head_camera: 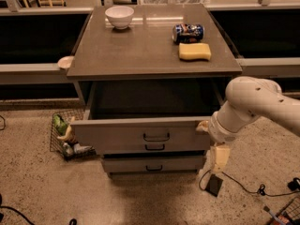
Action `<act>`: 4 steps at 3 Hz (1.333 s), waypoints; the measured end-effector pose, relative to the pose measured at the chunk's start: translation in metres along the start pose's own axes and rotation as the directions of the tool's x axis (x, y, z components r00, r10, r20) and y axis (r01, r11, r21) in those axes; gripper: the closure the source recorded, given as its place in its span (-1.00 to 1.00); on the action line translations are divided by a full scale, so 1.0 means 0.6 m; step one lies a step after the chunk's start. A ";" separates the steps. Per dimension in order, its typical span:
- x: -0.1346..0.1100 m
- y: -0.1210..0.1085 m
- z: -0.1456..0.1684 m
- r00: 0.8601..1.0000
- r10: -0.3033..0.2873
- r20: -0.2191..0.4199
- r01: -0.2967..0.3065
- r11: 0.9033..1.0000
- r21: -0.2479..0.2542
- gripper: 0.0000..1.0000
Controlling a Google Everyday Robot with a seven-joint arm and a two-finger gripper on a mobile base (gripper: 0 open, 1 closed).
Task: Close top drawer
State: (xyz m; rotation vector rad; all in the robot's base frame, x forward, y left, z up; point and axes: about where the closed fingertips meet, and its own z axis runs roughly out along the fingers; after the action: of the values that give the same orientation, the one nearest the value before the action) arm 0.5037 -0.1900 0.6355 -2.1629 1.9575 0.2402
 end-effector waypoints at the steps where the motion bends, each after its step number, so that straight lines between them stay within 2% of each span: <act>1: -0.004 -0.005 0.002 0.999 -0.041 0.006 0.041 0.999 0.005 -1.00; 2: 0.001 -0.041 0.020 0.996 -0.081 0.023 0.080 0.996 0.024 -0.64; 3: 0.010 -0.092 0.044 0.995 -0.102 0.019 0.101 0.994 0.037 -0.18; 4: 0.024 -0.143 0.048 0.995 -0.103 0.001 0.103 0.992 0.076 0.32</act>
Offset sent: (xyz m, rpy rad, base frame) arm 0.0567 0.0066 -0.0215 0.0535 -0.0820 0.1104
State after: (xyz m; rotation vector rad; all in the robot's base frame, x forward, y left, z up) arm 0.5909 -0.1883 0.6079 -2.2038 1.8152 0.1512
